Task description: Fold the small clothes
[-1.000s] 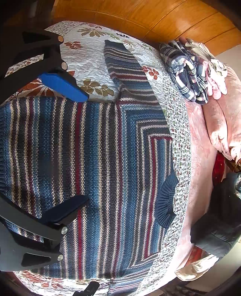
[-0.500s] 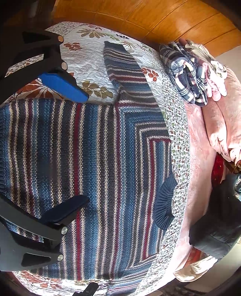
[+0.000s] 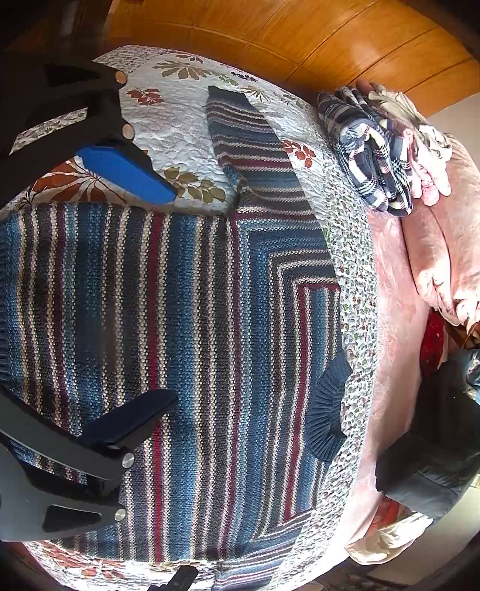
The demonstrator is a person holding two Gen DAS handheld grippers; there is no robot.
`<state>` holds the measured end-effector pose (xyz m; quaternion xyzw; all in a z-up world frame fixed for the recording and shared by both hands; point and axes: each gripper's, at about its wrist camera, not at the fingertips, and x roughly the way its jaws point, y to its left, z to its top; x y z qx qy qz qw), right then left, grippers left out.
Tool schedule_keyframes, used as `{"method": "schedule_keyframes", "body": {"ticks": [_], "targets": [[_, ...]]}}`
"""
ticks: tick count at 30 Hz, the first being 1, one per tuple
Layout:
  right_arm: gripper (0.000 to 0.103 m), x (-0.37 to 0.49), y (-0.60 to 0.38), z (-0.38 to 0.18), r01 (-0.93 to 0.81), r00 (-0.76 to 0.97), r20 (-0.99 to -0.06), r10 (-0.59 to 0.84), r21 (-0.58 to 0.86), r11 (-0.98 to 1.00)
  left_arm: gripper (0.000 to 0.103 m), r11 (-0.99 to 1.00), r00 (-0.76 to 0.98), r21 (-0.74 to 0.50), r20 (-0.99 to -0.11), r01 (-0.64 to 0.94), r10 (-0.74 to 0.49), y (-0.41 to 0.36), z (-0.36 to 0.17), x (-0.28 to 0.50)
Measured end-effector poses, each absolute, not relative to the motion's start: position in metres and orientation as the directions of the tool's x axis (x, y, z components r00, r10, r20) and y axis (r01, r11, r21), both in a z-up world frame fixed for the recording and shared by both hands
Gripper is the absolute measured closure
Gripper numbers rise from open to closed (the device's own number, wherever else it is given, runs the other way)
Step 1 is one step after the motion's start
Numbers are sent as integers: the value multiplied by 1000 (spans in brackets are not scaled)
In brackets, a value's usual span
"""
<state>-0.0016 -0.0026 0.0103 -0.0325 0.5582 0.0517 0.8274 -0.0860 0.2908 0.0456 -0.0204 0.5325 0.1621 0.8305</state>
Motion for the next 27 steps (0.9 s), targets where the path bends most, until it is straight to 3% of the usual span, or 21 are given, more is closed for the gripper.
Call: {"method": "schedule_keyframes", "body": {"ticks": [27], "targets": [[6, -1, -4, 12, -121, 369, -928, 60, 16, 993, 3, 944, 386, 145, -886, -298, 258, 290, 48, -87]]}}
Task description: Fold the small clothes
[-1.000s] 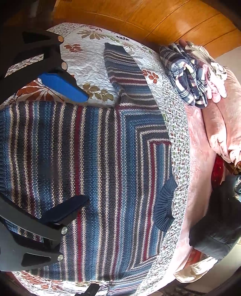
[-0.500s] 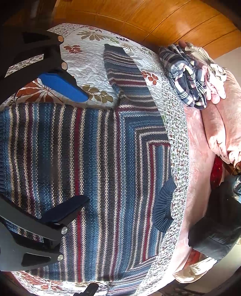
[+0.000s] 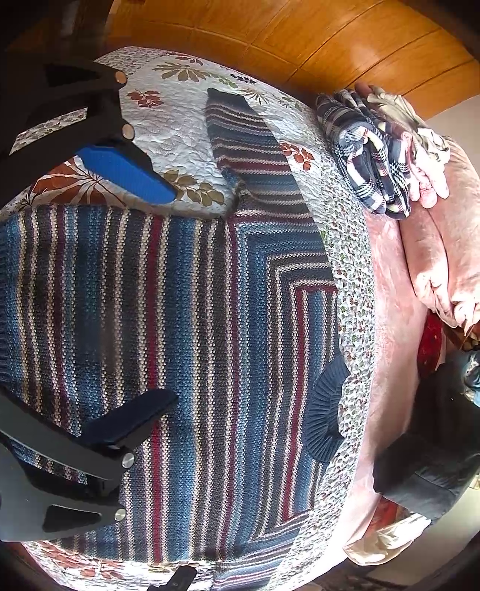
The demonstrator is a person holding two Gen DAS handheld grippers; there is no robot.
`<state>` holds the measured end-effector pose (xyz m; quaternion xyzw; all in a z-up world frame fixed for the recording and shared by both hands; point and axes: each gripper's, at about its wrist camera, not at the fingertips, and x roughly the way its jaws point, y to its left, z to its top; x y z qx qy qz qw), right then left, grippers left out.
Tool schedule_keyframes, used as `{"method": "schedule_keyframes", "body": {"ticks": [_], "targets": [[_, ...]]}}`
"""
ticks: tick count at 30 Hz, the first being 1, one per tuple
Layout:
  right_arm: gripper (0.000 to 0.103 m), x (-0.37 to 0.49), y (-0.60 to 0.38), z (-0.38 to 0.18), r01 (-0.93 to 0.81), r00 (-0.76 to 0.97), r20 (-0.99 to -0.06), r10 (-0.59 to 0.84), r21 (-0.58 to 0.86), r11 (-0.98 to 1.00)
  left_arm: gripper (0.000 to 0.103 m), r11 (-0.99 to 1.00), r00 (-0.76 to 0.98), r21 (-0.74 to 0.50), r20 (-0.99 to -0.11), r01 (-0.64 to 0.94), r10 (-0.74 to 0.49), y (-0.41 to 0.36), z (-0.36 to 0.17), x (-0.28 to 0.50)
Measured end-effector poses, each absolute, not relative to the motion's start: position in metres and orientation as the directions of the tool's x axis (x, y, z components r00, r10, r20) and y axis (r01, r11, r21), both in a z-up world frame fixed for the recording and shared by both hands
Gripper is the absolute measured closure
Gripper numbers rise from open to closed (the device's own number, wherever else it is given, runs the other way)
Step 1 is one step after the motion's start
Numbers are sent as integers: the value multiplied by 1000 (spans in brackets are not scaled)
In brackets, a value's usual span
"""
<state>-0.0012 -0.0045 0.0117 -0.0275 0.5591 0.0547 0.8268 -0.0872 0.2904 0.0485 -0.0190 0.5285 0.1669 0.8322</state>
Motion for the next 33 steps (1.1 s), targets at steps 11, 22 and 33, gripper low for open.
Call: {"method": "schedule_keyframes", "body": {"ticks": [11, 22, 33], "targets": [[6, 1, -13, 12, -115, 372, -926, 59, 18, 993, 3, 951, 402, 139, -882, -277, 246, 279, 49, -83], [6, 58, -167, 13, 122, 407, -914, 6, 61, 991, 3, 964, 418, 102, -886, -245, 200, 236, 40, -40], [7, 165, -442, -67, 474, 208, -978, -13, 89, 876, 3, 982, 450, 72, -881, -177, 146, 175, 37, 6]]}}
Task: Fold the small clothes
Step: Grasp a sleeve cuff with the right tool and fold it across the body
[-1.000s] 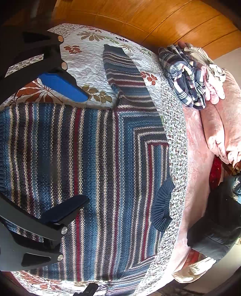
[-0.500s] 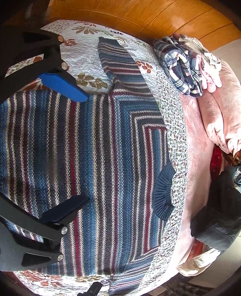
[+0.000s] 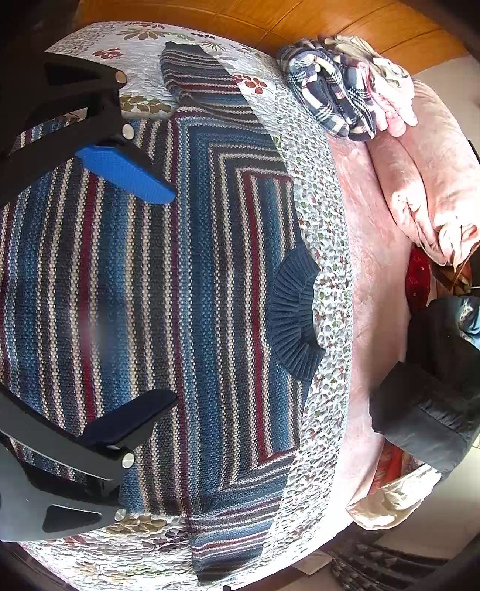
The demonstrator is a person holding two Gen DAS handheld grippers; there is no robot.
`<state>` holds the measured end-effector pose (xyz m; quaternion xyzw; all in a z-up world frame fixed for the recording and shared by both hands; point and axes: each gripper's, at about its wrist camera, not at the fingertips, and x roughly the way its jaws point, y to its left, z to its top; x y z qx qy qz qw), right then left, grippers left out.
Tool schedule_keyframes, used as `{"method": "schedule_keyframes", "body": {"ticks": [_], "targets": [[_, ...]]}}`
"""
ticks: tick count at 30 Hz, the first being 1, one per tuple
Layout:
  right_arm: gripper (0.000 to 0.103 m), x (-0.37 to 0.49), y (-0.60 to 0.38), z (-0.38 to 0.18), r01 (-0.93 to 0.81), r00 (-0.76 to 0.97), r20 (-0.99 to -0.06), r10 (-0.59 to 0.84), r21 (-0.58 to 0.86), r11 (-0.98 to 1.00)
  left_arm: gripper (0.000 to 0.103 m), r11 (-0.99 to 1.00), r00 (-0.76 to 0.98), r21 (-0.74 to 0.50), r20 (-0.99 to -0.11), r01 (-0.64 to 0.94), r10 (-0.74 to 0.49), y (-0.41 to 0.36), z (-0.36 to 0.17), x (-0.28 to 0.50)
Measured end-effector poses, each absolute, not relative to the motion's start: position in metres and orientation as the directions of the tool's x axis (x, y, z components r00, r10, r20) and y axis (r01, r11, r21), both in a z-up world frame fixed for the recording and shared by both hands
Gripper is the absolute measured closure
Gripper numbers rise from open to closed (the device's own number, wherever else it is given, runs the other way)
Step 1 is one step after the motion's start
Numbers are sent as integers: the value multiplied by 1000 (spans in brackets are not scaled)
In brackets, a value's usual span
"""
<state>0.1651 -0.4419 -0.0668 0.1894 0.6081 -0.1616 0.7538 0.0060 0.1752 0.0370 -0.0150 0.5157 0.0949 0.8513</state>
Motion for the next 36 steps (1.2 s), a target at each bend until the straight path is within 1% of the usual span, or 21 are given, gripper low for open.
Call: {"method": "schedule_keyframes", "body": {"ticks": [2, 4, 5, 7, 9, 10, 11, 14, 16, 19, 26, 28, 31, 36], "targets": [[8, 169, -457, -85, 496, 171, -985, 29, 111, 861, 3, 983, 444, 77, -884, -168, 145, 167, 35, 9], [16, 170, -457, -96, 493, 146, -989, 38, 106, 864, 3, 984, 437, 83, -887, -159, 146, 162, 33, 10], [24, 170, -454, -100, 474, 142, -989, 42, 105, 874, 3, 984, 434, 86, -889, -154, 146, 159, 31, 10], [34, 169, -441, -99, 423, 154, -988, 9, 74, 903, 3, 985, 428, 93, -892, -147, 148, 157, 29, 10], [62, 168, -429, -97, 376, 167, -986, 20, 82, 923, 3, 985, 420, 96, -896, -144, 149, 155, 26, 10], [73, 168, -424, -95, 357, 178, -983, 36, 98, 929, 3, 985, 416, 97, -897, -143, 148, 154, 24, 10], [88, 168, -419, -92, 342, 193, -979, 68, 132, 930, 3, 985, 413, 96, -899, -143, 148, 154, 23, 10], [88, 167, -396, -75, 301, 232, -973, 7, 78, 950, 3, 985, 409, 96, -900, -145, 149, 155, 22, 8], [88, 169, -375, -60, 286, 272, -962, 8, 89, 954, 3, 984, 405, 96, -902, -149, 149, 159, 21, 6], [88, 162, -339, -35, 206, 339, -941, 8, 83, 975, 3, 982, 397, 97, -905, -162, 155, 168, 19, 4], [88, 146, -201, 10, -77, 451, -884, 119, 95, 993, 3, 973, 367, 82, -917, -215, 158, 196, 12, 0], [88, 143, -163, 13, -124, 454, -872, 180, 138, 983, 3, 972, 363, 71, -919, -223, 151, 203, 11, -1], [88, 140, -117, 14, -158, 435, -853, 290, 244, 957, 3, 973, 365, 60, -920, -225, 141, 212, 11, -4], [88, 141, -46, 1, -234, 364, -840, 402, 335, 913, 3, 970, 361, 35, -924, -240, 123, 230, 11, -9]]}}
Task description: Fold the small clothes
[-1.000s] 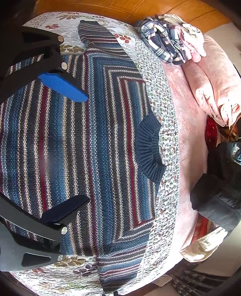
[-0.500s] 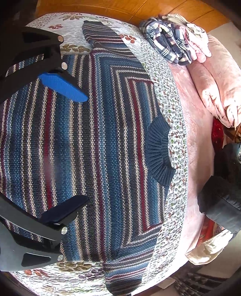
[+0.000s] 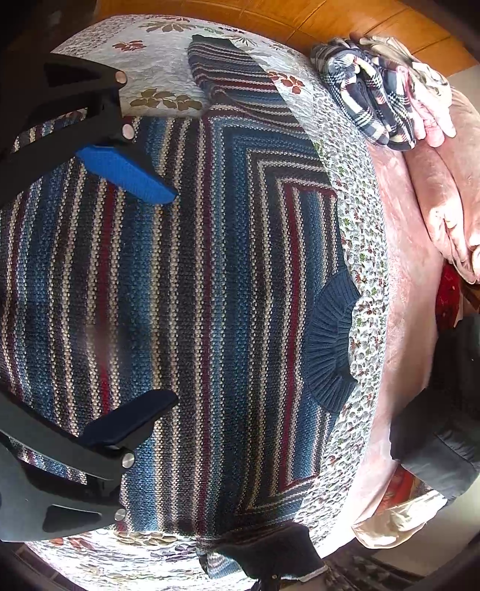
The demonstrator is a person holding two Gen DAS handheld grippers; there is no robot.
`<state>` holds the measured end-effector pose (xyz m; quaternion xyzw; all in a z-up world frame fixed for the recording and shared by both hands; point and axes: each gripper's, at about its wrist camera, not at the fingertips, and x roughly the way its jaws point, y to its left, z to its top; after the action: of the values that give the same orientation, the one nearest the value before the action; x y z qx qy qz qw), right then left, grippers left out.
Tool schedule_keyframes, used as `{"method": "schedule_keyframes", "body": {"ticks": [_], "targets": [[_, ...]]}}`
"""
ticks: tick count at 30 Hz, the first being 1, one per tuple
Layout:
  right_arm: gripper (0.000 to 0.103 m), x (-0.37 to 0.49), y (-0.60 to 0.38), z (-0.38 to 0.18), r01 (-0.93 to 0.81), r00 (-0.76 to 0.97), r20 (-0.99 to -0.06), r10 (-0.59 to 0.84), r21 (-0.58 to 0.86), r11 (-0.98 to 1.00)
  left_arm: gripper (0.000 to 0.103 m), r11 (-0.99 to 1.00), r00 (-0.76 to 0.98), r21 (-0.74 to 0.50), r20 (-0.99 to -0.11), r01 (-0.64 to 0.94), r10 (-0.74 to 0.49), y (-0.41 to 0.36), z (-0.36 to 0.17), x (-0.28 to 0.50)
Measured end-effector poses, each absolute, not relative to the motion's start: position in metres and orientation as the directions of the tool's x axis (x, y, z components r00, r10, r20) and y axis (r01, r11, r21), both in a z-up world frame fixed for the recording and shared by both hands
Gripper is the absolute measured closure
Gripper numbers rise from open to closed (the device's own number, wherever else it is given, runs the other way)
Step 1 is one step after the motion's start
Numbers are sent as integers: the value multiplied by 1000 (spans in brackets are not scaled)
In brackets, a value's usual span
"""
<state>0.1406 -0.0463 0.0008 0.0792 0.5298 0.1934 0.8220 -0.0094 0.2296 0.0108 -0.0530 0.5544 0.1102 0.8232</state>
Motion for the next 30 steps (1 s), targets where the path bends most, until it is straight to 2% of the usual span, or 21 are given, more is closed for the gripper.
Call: {"method": "schedule_keyframes", "body": {"ticks": [11, 13, 15, 17, 18, 20, 24, 30], "targets": [[87, 136, 40, -57, -301, 237, -888, 395, 319, 899, 3, 969, 358, 29, -926, -246, 119, 253, 9, -12], [84, 135, 43, -65, -303, 205, -887, 414, 345, 888, 3, 971, 358, 26, -927, -238, 113, 252, 7, -10], [74, 134, 42, -69, -300, 148, -866, 477, 420, 856, 3, 975, 356, 21, -929, -222, 101, 249, 5, -7], [72, 129, 35, -64, -278, 112, -820, 561, 516, 810, 3, 979, 356, 4, -931, -204, 78, 243, 3, -3], [61, 126, 28, -58, -269, 112, -804, 584, 541, 797, 3, 981, 357, -11, -932, -194, 60, 239, 2, -1], [55, 120, 7, -44, -250, 159, -784, 601, 557, 792, 3, 983, 351, -52, -936, -177, 13, 229, -3, 7], [55, 109, -46, -23, -185, 249, -780, 574, 543, 819, 3, 979, 327, -156, -939, -127, -107, 195, -16, 30], [55, 90, -95, -12, -167, 315, -836, 448, 416, 894, 4, 945, 288, -315, -917, -91, -278, 150, -39, 69]]}}
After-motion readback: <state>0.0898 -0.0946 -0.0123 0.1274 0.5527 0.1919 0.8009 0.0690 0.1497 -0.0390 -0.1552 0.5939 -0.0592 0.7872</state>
